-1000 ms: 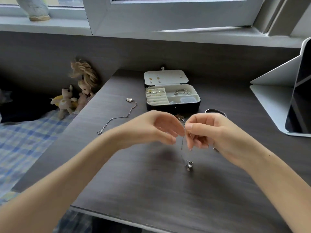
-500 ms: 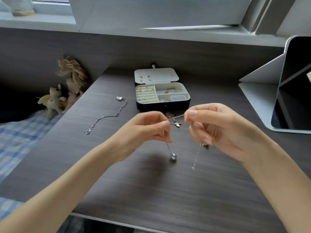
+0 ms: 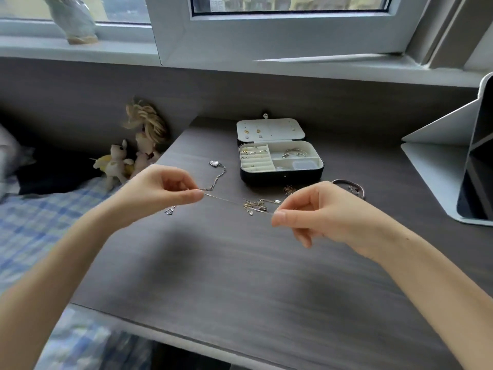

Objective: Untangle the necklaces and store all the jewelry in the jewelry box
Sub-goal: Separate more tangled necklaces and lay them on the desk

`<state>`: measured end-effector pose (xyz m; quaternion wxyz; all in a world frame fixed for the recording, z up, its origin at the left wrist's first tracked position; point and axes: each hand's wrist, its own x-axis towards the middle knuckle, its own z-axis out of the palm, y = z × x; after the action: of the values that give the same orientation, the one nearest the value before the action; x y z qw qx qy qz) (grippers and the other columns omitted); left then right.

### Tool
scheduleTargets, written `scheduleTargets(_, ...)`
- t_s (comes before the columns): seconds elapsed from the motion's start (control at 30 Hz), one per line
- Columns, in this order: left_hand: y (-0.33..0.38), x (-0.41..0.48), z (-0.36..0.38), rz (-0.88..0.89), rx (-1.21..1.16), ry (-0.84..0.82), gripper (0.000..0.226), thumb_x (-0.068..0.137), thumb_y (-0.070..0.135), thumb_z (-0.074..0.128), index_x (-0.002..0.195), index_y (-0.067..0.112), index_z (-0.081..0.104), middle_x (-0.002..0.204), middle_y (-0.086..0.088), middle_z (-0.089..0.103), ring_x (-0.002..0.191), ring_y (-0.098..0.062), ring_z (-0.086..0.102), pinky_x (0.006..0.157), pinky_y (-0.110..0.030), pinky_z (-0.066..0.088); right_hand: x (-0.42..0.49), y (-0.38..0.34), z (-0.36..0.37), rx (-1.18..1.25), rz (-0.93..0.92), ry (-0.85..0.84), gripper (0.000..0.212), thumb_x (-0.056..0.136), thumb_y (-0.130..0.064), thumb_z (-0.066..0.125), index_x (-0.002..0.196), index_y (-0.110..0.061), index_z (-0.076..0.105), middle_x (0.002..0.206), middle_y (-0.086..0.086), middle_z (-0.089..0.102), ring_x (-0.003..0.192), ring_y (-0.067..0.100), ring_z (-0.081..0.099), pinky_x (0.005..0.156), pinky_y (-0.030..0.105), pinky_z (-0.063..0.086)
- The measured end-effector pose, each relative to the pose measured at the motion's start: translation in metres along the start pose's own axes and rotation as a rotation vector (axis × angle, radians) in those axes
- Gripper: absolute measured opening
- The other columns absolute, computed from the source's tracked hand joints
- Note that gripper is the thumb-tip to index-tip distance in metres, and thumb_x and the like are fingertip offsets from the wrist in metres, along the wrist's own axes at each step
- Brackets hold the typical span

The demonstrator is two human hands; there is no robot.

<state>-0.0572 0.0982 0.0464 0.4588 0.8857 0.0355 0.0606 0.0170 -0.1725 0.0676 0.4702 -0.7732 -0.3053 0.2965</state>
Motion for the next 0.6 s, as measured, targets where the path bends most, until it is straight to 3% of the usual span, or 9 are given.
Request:
scheduleTargets(0.13,-0.018,0.021,-0.027,-0.003,0.361,-0.03,0.011,0.077,0.034,0.076,0.071,0.027,0.069,0.058,0.001,0.05,0.056,-0.008,0.039,0.054,-0.021,0.032,0.019,-0.001,0.04,-0.175,-0.044,0.029,0.018,0.089,-0.024,0.062,0.077,-0.013,0.069,0.046,-0.003,0.059,0.043,0.006,0.038,0.044,0.015,0.031)
scheduleTargets(0.2,-0.021,0.034,-0.034,-0.011,0.482,-0.023,0.012,0.081,0.03,0.073,0.072,0.036,0.067,0.064,-0.002,0.056,0.06,-0.011,0.045,0.061,-0.025,0.038,0.029,-0.002,0.062,-0.269,-0.09,0.08,0.016,0.089,-0.022,0.059,0.08,-0.015,0.069,0.048,-0.004,0.059,0.043,0.003,0.044,0.048,0.014,0.036)
scheduleTargets(0.27,-0.023,0.048,-0.038,-0.044,0.527,-0.052,0.018,0.084,0.026,0.069,0.07,0.037,0.067,0.075,-0.001,0.062,0.07,-0.017,0.054,0.068,-0.029,0.045,0.037,-0.002,0.082,-0.405,-0.143,0.148,0.016,0.089,-0.022,0.055,0.086,-0.017,0.07,0.056,-0.004,0.061,0.057,0.003,0.053,0.065,0.022,0.046)
scheduleTargets(0.37,-0.025,0.062,-0.033,-0.077,0.63,-0.128,0.019,0.085,0.017,0.064,0.073,0.031,0.066,0.079,0.001,0.059,0.076,-0.017,0.053,0.069,-0.026,0.044,0.045,-0.001,0.102,-0.61,-0.186,0.217,0.023,0.093,-0.029,0.05,0.101,-0.017,0.067,0.093,0.001,0.068,0.096,0.023,0.059,0.082,0.03,0.046)
scheduleTargets(0.43,-0.027,0.067,-0.027,-0.089,0.65,-0.138,0.021,0.084,0.014,0.063,0.07,0.029,0.063,0.079,0.002,0.06,0.077,-0.015,0.053,0.066,-0.022,0.04,0.046,0.005,0.108,-0.746,-0.208,0.229,0.025,0.096,-0.031,0.045,0.107,-0.017,0.063,0.108,0.003,0.066,0.103,0.029,0.057,0.08,0.031,0.042)
scheduleTargets(0.6,-0.037,0.065,-0.026,-0.142,0.631,-0.144,0.016,0.084,0.015,0.063,0.071,0.026,0.062,0.079,-0.005,0.062,0.078,-0.02,0.054,0.066,-0.027,0.039,0.042,0.016,0.108,-0.798,-0.283,0.25,0.025,0.097,-0.032,0.041,0.107,-0.018,0.059,0.106,0.005,0.066,0.1,0.031,0.058,0.071,0.032,0.037)
